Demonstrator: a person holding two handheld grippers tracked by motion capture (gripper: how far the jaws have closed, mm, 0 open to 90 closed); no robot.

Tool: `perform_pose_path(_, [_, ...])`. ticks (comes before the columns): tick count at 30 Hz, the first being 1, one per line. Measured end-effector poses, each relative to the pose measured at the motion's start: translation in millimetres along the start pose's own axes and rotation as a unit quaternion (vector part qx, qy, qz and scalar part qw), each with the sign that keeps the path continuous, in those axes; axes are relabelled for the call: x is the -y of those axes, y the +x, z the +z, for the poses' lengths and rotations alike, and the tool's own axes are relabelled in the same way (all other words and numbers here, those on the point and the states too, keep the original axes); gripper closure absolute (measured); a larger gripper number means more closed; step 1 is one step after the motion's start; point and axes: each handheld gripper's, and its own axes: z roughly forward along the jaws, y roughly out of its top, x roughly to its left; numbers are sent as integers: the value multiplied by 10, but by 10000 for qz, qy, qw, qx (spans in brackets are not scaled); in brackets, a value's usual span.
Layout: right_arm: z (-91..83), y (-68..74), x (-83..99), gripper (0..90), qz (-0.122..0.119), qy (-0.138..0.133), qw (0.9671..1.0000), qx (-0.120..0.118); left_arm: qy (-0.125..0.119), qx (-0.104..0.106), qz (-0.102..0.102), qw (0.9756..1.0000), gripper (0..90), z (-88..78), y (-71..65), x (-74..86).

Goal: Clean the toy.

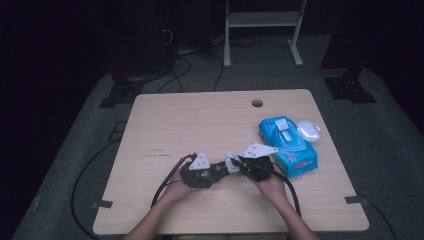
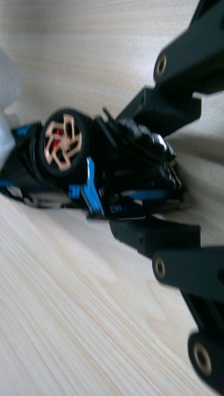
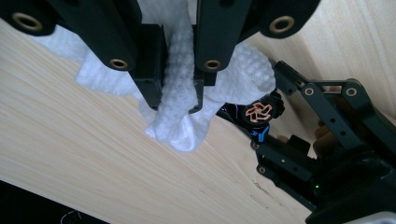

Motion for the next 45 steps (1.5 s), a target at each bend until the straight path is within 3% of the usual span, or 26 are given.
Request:
perform_pose_path(3, [-2, 5, 2, 819, 3, 1, 10000, 1, -61, 64, -28, 10000, 574, -9, 10, 3])
perform_pose_path(8, [-20, -8, 10, 820, 76, -29, 10000, -41, -247, -72, 100, 9996, 587, -42, -22, -11])
perform_pose_path(15, [-103, -35, -20, 822, 282, -309, 9991, -112, -798, -236, 168, 9964, 584, -229, -52, -133])
perform_pose_path(19, [-143, -50, -39, 825, 421, -452, 9980, -165, -1187, -256, 226, 9923, 578, -360, -60, -199])
perform_pose_path(22, [-154, -41, -62, 826, 502, -524, 9970, -249, -1597, -191, 182, 9868, 582, -466, -73, -273])
perform_pose_path(24, [-144, -18, -70, 826, 479, -487, 9972, -304, -1716, -194, 230, 9847, 584, -521, -83, -318])
perform_pose_path(26, [-116, 10, -62, 825, 498, -448, 9971, -373, -1764, -229, 283, 9836, 584, -547, -99, -336])
perform_pose_path(32, [-105, 18, -62, 825, 555, -453, 9963, -469, -1768, -169, 272, 9837, 584, -565, -86, -342])
perform_pose_path(37, [-164, -6, -95, 824, 596, -585, 9952, -506, -1834, -56, 236, 9827, 585, -591, -85, -383])
perform_pose_path(40, [-172, -1, -95, 824, 622, -602, 9947, -549, -1800, 28, 207, 9835, 584, -602, -76, -397])
perform_pose_path(43, [-150, 15, -79, 824, 617, -529, 9952, -545, -1668, 36, 198, 9858, 584, -568, -69, -375])
perform_pose_path(45, [-123, 19, -52, 824, 618, -501, 9954, -526, -1738, 63, 104, 9847, 584, -556, -50, -358])
